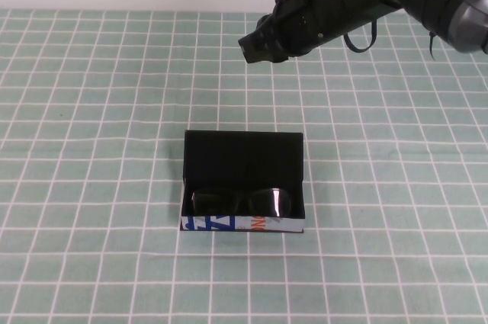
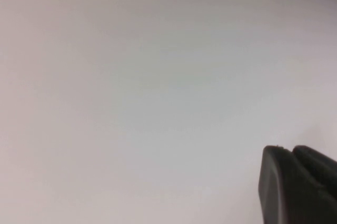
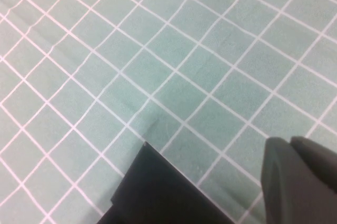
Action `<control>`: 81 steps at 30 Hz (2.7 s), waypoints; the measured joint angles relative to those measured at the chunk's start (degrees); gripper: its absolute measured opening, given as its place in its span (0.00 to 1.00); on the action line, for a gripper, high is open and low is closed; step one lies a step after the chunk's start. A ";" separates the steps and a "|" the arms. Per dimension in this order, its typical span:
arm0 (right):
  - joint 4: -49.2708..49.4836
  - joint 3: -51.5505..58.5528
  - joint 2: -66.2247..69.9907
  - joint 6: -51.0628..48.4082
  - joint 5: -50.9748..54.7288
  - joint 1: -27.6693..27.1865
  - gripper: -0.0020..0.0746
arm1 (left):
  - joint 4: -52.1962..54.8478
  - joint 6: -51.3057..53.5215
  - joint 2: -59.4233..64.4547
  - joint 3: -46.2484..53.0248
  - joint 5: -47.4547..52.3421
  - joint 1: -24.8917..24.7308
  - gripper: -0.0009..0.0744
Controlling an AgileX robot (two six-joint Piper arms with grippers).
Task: Return glasses to glasses case
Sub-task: Close the glasses case
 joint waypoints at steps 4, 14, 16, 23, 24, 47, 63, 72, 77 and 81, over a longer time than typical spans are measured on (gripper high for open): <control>0.46 0.00 0.00 -1.00 0.74 0.00 0.01 | 0.76 11.79 6.72 -15.50 20.22 0.00 0.01; -0.74 0.00 0.00 -2.60 3.65 -0.38 0.01 | 6.88 17.68 30.54 -27.98 56.03 0.00 0.01; -0.99 0.00 0.00 -2.60 3.77 -0.38 0.01 | 7.24 17.77 35.19 -27.98 55.64 0.00 0.01; -1.90 0.00 0.00 -2.71 3.55 -0.51 0.01 | -2.25 17.59 50.92 -27.84 53.78 0.00 0.01; -1.62 0.00 0.00 -2.71 3.58 -0.81 0.01 | -5.56 19.59 53.73 -27.54 54.08 0.00 0.01; 5.56 -0.06 11.64 -3.01 3.39 -4.92 0.01 | -42.93 59.01 92.74 -25.08 40.85 -17.21 0.01; 5.53 -0.06 13.73 -5.36 3.50 -4.92 0.01 | -46.28 60.48 98.84 -25.08 31.93 -17.42 0.01; 9.58 -0.28 15.47 -10.13 7.02 -4.92 0.01 | -46.76 60.64 99.92 -25.08 29.68 -17.42 0.01; 10.05 -0.28 15.47 -12.81 9.64 -5.05 0.01 | -48.30 61.80 100.82 -25.08 29.45 -17.42 0.01; 10.05 -0.28 15.24 -14.53 11.41 -5.05 0.01 | -49.52 62.65 101.10 -25.08 29.45 -17.42 0.01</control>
